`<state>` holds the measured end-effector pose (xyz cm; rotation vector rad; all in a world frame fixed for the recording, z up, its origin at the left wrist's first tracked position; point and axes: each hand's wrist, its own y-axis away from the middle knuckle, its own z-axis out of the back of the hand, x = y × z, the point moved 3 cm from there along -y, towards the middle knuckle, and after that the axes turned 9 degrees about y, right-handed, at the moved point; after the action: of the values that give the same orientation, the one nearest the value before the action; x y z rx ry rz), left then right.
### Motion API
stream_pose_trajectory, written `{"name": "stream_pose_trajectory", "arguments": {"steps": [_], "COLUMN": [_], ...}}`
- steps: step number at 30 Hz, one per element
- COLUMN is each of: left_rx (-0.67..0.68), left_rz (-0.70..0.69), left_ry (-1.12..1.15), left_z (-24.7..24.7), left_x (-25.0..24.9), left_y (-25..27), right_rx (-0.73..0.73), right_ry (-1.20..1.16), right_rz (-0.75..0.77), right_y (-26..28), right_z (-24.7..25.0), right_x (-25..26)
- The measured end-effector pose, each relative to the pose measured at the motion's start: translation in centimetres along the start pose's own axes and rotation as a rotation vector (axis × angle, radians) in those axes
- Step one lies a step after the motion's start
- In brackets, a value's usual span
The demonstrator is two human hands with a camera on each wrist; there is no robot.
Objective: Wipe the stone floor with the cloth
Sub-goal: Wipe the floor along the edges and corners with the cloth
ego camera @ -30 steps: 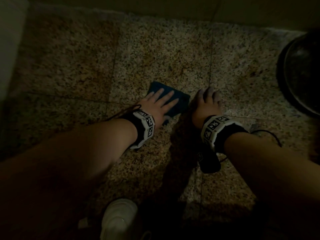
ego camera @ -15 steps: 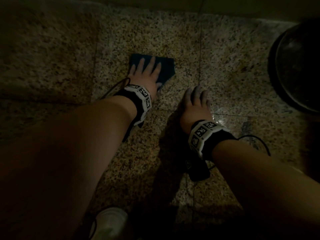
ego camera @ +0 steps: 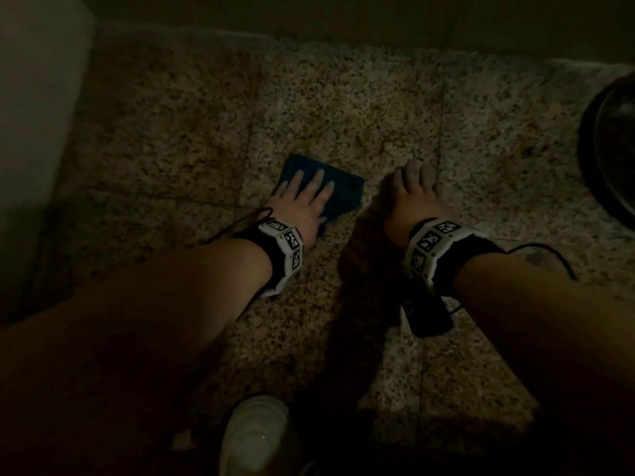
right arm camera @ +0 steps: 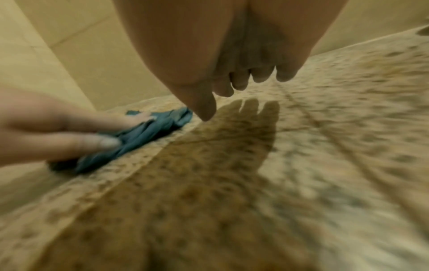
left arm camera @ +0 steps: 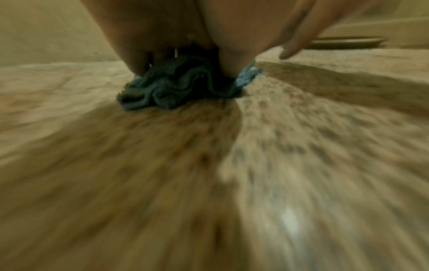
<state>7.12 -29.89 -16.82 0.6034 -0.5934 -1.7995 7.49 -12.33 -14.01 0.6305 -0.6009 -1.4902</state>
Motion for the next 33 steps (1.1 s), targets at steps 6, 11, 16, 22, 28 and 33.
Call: {"name": "stream_pose_trajectory", "arguments": {"steps": [6, 11, 16, 22, 28, 33], "left_rx": [0.022, 0.052, 0.034, 0.037, 0.053, 0.045], "left_rz": [0.025, 0.057, 0.054, 0.037, 0.132, 0.08], "left_ry": [0.017, 0.077, 0.129, 0.058, 0.117, 0.13], "left_z": [-1.9, -2.4, -2.1, 2.2, 6.5, 6.2], "left_x": [1.8, 2.2, 2.4, 3.2, 2.6, 2.7], "left_y": [2.7, 3.1, 2.8, -1.0, -4.6, -4.0], "right_rx": [-0.01, 0.01, -0.017, 0.026, 0.162, 0.166], "right_ry": [0.035, 0.057, 0.079, 0.077, 0.122, 0.321], "right_rz": [0.041, 0.04, 0.043, 0.089, 0.105, -0.014], "right_y": [-1.0, -1.6, -1.2, -2.4, -2.2, -2.6], "right_z": [0.7, -0.7, -1.4, -1.6, 1.0, 3.9], "right_x": [2.1, 2.8, 3.0, 1.9, 1.6, 2.8]}}
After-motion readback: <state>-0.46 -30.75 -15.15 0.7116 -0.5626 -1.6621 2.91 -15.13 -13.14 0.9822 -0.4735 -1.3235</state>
